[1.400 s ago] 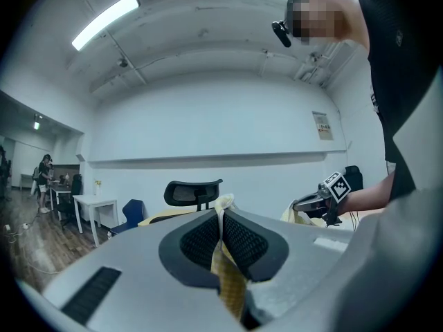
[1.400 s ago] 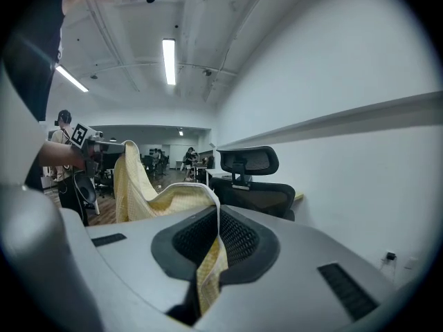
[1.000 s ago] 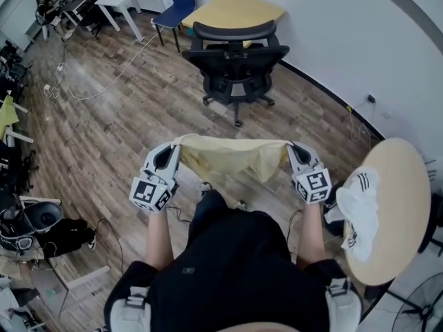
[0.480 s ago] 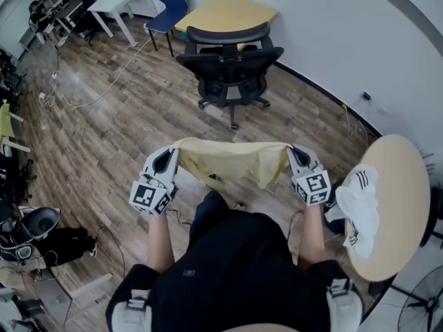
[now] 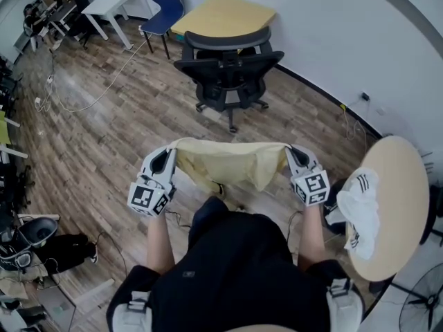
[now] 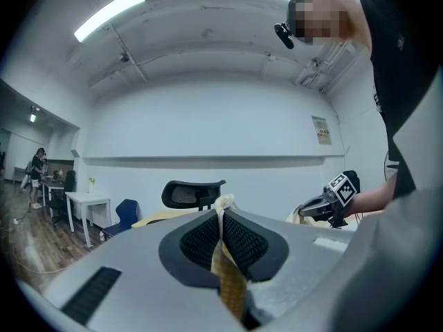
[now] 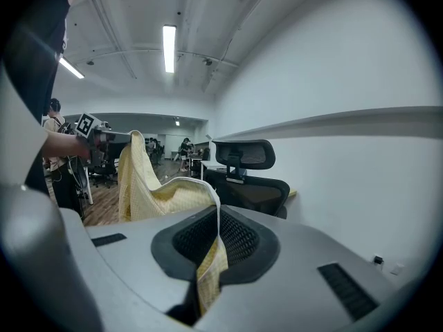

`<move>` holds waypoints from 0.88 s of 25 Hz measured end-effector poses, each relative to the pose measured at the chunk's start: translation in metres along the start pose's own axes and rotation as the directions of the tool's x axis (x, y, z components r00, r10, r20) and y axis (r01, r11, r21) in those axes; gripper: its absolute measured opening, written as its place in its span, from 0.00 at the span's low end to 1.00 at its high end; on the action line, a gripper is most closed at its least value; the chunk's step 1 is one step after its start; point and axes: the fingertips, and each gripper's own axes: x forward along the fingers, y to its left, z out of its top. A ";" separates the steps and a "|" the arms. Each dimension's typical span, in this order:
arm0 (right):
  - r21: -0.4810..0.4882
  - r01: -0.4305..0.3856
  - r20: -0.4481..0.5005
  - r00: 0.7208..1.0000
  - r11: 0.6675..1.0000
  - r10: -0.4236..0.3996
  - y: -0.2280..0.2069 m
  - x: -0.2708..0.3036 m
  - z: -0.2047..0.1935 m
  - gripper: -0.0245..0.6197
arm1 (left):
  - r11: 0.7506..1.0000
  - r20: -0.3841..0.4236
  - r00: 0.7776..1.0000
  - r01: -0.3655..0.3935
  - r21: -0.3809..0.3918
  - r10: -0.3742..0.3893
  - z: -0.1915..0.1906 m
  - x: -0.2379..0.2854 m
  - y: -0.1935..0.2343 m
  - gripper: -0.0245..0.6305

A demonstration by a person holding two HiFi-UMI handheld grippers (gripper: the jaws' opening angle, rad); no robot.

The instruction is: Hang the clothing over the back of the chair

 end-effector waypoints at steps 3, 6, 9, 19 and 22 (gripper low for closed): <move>-0.005 0.015 0.001 1.000 1.000 -0.015 -0.006 0.012 0.008 0.04 | 1.000 0.006 1.000 0.003 0.000 -0.003 0.003 0.008 0.013 0.05; -0.003 0.026 0.008 1.000 1.000 -0.026 -0.010 0.026 0.015 0.04 | 1.000 0.005 1.000 0.003 -0.004 -0.003 0.003 0.018 0.029 0.05; -0.004 0.041 0.007 0.999 0.999 -0.041 -0.016 0.038 0.019 0.04 | 1.000 0.010 1.000 0.007 -0.008 -0.007 0.003 0.029 0.041 0.05; -0.002 0.066 0.026 0.998 0.998 -0.066 -0.042 0.088 0.039 0.04 | 0.999 0.012 0.999 0.041 -0.007 -0.040 0.010 0.078 0.087 0.05; 0.012 0.072 0.034 0.997 0.997 -0.073 -0.050 0.105 0.047 0.04 | 0.999 0.023 0.999 0.049 -0.012 -0.048 0.013 0.093 0.101 0.05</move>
